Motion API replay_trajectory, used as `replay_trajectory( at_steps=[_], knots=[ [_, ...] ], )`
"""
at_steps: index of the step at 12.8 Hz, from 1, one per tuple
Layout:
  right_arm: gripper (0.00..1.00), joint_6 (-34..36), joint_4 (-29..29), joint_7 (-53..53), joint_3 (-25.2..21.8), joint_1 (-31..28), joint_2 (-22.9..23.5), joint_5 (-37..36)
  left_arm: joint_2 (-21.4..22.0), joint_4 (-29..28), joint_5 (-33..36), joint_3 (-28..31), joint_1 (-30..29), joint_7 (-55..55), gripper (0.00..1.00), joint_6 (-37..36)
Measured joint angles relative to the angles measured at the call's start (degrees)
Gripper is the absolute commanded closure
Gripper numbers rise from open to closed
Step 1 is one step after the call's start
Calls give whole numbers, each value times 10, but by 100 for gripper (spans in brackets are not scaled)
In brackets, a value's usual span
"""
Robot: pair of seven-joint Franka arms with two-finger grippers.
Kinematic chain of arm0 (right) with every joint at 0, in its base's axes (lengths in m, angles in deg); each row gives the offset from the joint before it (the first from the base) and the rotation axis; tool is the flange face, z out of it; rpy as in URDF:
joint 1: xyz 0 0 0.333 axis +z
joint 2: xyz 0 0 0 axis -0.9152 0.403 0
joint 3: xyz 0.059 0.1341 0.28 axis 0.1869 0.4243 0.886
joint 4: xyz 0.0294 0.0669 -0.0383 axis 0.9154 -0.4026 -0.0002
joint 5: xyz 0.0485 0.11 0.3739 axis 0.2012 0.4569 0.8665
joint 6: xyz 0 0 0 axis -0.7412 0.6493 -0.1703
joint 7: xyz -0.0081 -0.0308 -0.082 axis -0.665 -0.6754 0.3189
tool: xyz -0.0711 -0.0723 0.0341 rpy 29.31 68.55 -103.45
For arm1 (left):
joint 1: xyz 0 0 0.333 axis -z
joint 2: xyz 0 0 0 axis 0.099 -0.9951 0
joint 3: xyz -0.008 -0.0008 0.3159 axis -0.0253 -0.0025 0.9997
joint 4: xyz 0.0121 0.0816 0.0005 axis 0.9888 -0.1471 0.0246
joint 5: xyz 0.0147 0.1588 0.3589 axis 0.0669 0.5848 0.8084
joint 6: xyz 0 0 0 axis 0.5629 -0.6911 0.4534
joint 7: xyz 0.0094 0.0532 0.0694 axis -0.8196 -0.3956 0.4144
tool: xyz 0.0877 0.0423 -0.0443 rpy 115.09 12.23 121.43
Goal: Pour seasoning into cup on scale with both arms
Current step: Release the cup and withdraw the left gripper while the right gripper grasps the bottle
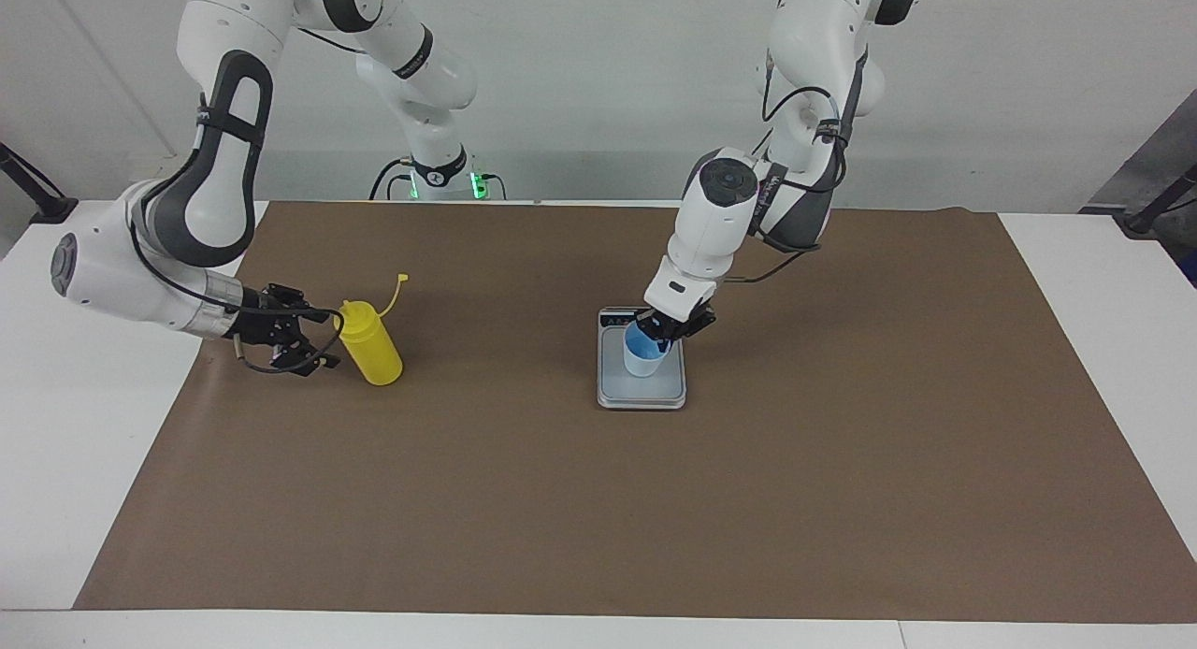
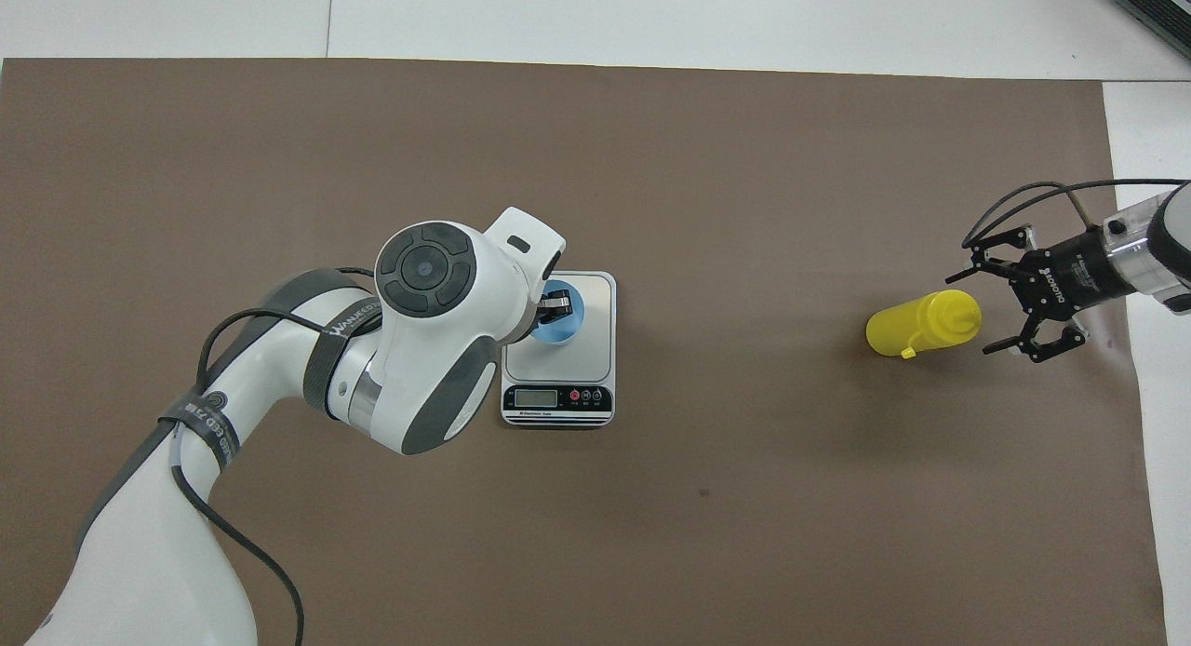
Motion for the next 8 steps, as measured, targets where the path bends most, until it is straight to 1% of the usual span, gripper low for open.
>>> replay_trajectory(
  at_steps=[1,2,3,5,8],
  knots=[
    [0,-3,-13,0,0,-4,0,12,0,0,1,0,1,0,74,1],
    [0,-3,-24,0,0,-7,-1,20,0,-1,2,0,2,0,16,3],
    [0,-4,-35,0,0,-8,-2,33,0,-2,2,0,3,0,0,3],
    [0,-5,-57,0,0,-9,-8,61,0,-4,2,1,3,0,0,5],
    [0,-6,-74,0,0,-10,-18,69,9,2,5,14,-3,0,0,-2]
  ],
)
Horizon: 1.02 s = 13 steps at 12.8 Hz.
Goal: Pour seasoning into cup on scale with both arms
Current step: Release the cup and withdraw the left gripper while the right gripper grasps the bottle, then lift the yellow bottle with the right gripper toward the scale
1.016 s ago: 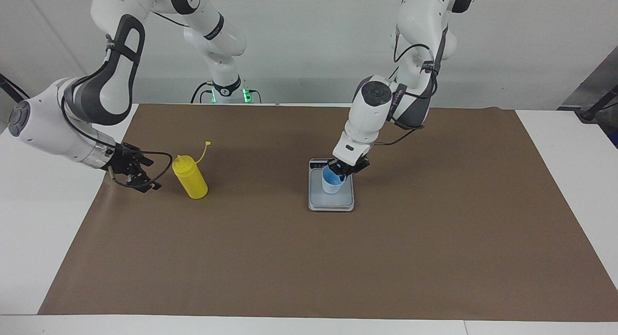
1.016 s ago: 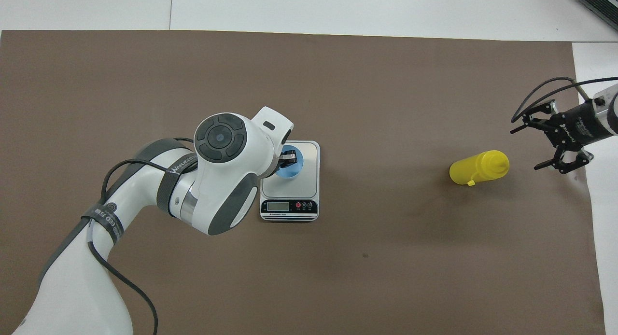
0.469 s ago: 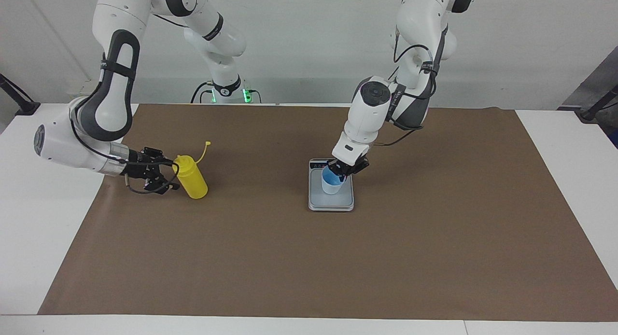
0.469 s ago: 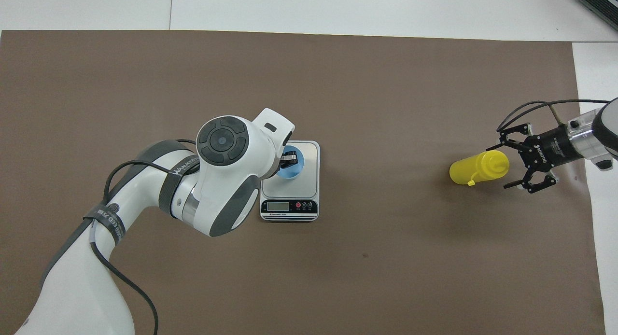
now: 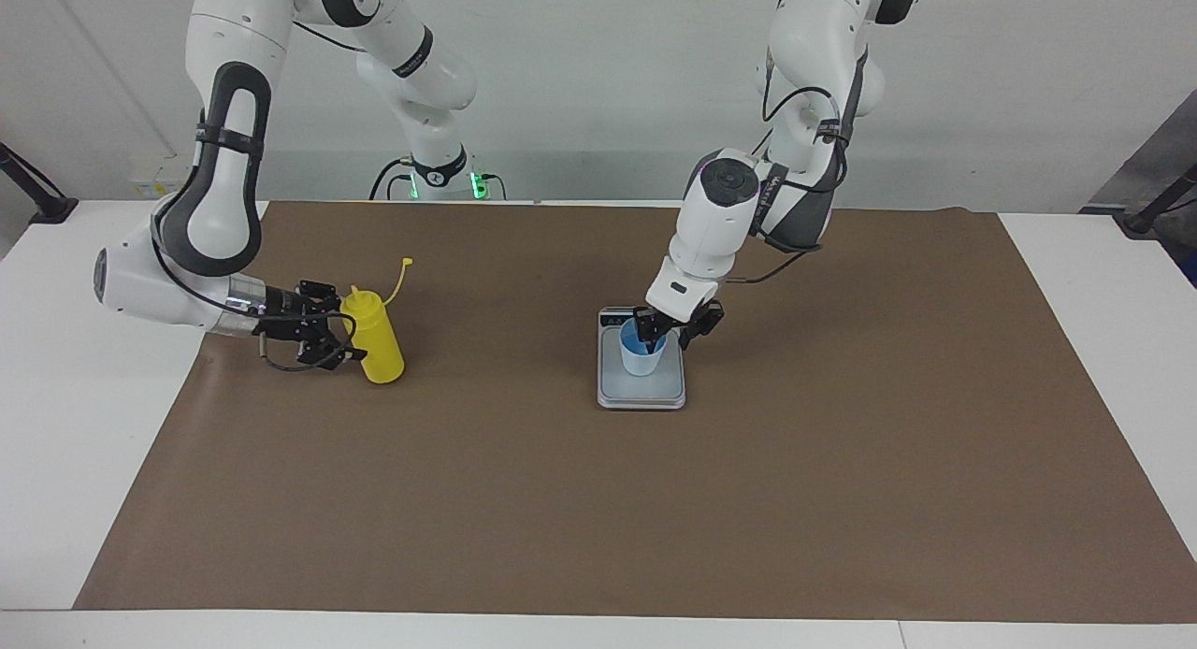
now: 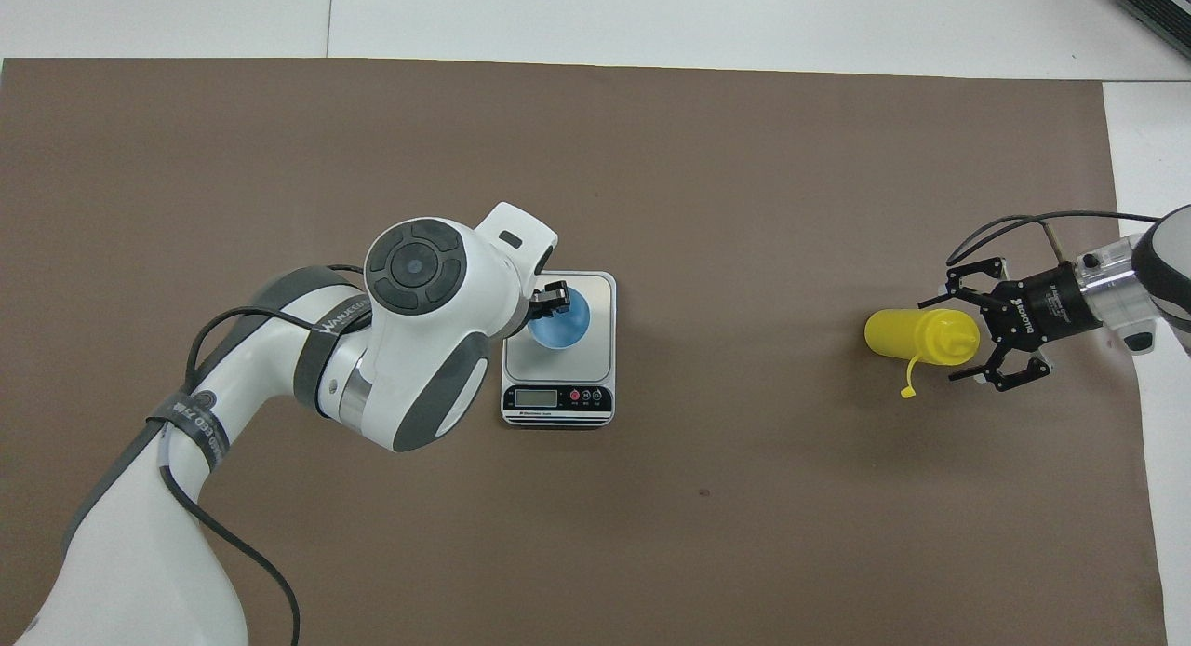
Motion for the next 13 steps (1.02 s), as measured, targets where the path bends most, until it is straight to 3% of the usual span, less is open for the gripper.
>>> replay_trajectory(
  at_steps=[3,9,13],
  knots=[
    [0,-21,-6,0,0,0,-3,23,44,22,16,7,-55,-37,0,-67],
    [0,-45,-21,3,0,1,-4,49,122,33,17,9,-190,-271,0,-203],
    [0,-57,-30,4,1,5,-4,63,157,44,16,12,-240,-372,0,-268]
  ],
)
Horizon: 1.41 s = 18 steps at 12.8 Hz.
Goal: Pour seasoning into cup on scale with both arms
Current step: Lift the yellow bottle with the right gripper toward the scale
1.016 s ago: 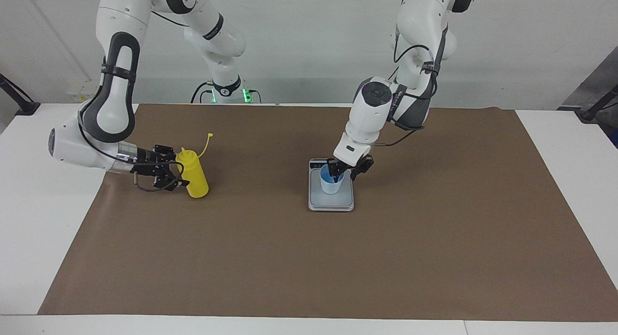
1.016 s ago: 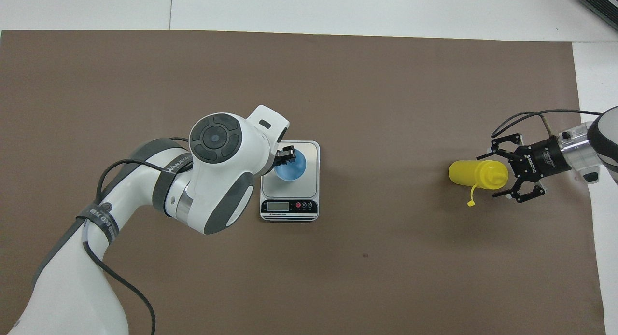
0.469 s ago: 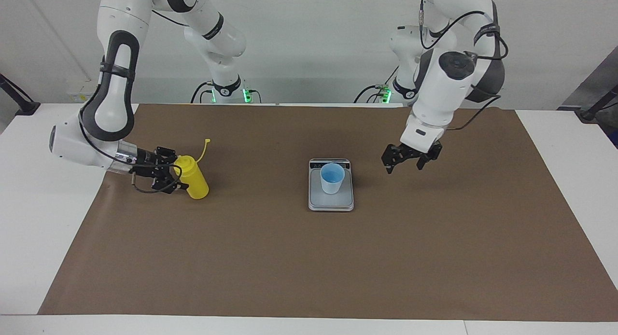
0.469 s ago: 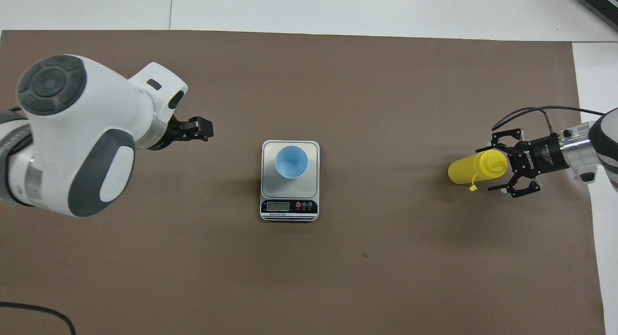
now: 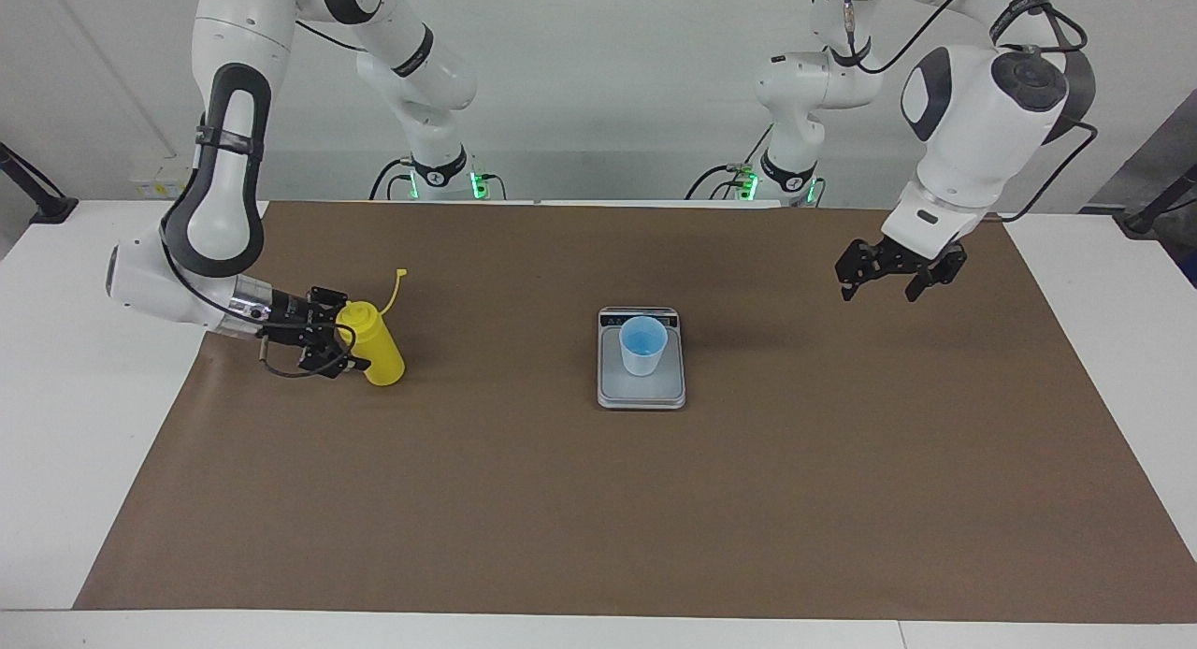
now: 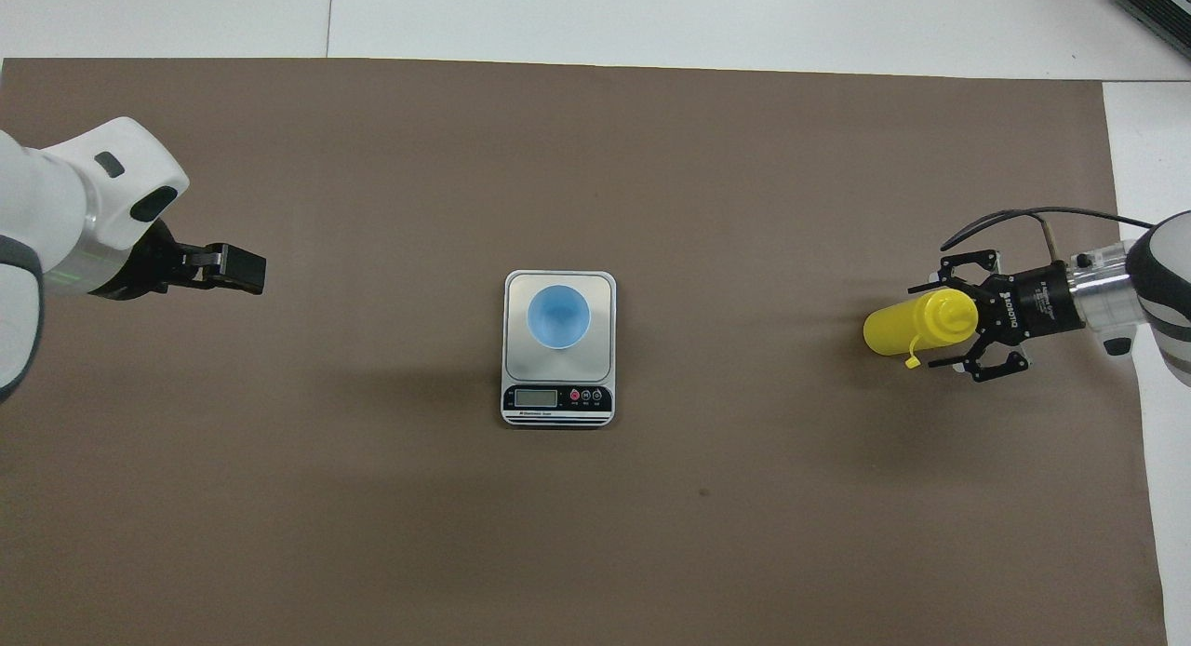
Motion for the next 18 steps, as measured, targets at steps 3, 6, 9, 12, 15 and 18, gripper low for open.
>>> replay_trajectory(
  at_steps=[3,6,9,12,15,18],
  knots=[
    [48,-12,-6,1,2,10,0,2,14,42,0,0,-13,-15,0,-53],
    [93,-14,-7,6,2,18,-2,2,14,38,0,-1,-13,-17,0,-57],
    [96,-29,-5,39,2,18,-18,2,17,41,0,-3,-13,-18,0,-71],
    [95,-69,-2,76,4,30,-51,3,28,58,0,-2,-13,-18,0,-112],
    [95,-148,9,139,6,78,-81,3,33,63,0,-3,-13,-18,0,-120],
    [94,-258,11,180,9,139,-97,3,33,63,0,-3,-13,-18,0,-120]
  ],
)
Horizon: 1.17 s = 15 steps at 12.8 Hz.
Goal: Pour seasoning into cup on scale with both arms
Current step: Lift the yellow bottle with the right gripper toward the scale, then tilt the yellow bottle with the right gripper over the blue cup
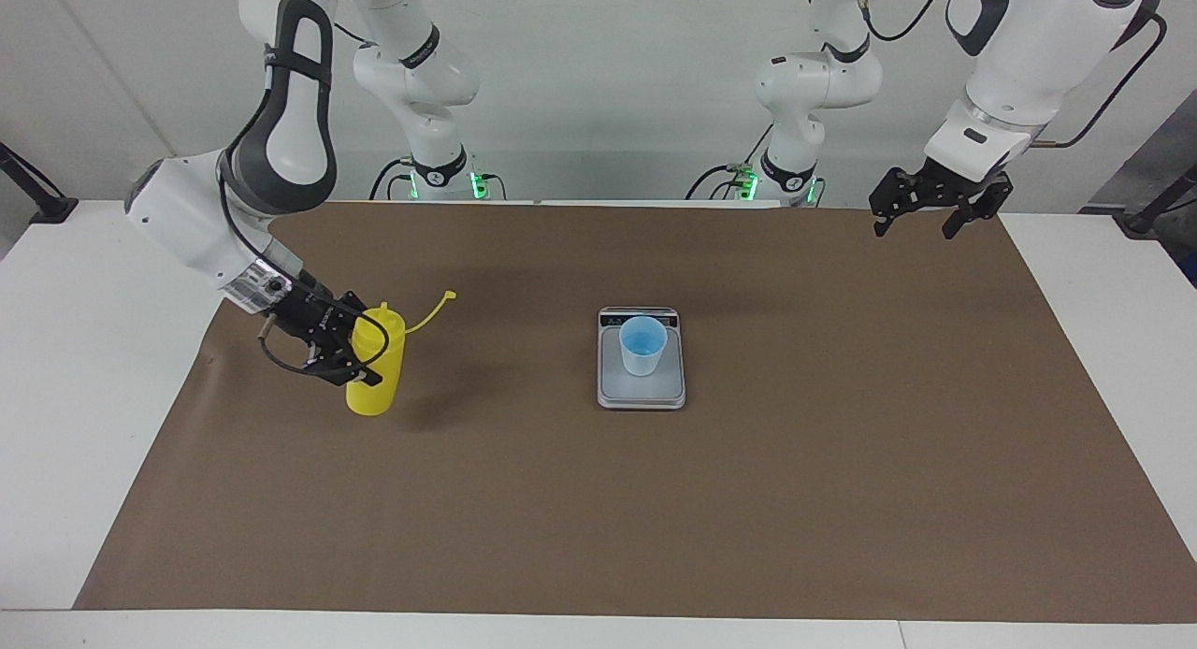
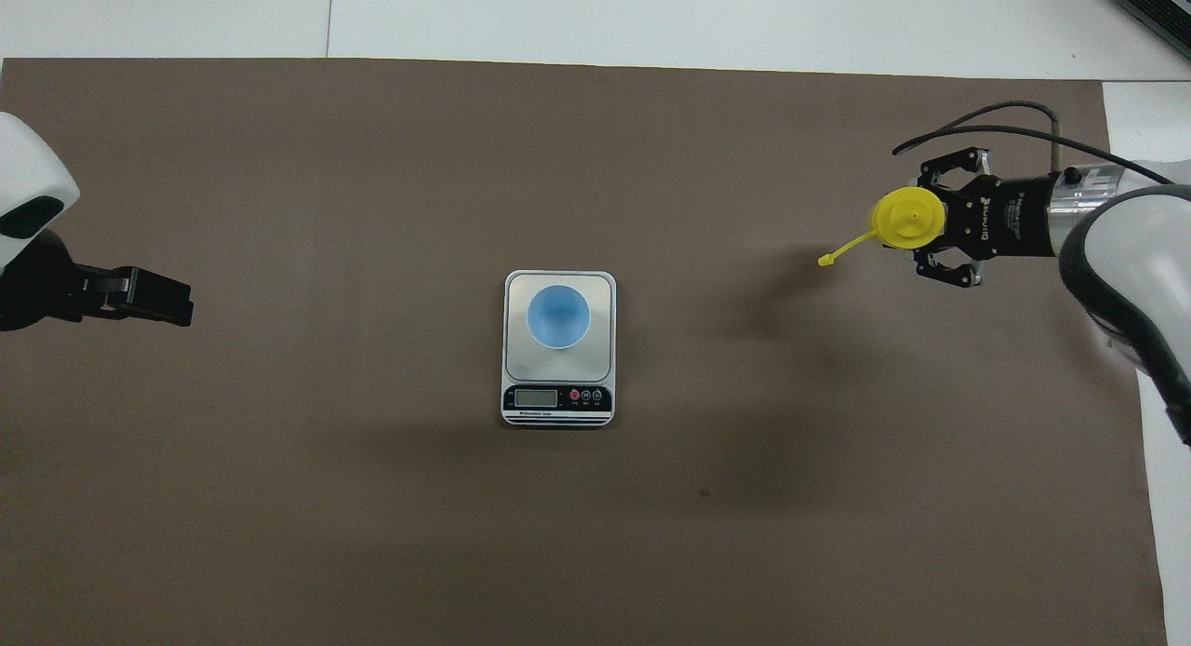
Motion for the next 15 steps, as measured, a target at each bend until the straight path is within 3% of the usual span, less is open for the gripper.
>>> replay_trajectory(
  at_steps=[6,10,15],
  knots=[
    [93,-283,-2,62,2,170,0,0,0,0,0,0,0,0,0,0],
    [93,-416,-8,62,2,241,16,0,0,0,0,0,0,0,0,0],
    [92,-650,-32,-31,2,322,76,0,0,0,0,0,0,0,0,0]
  ],
)
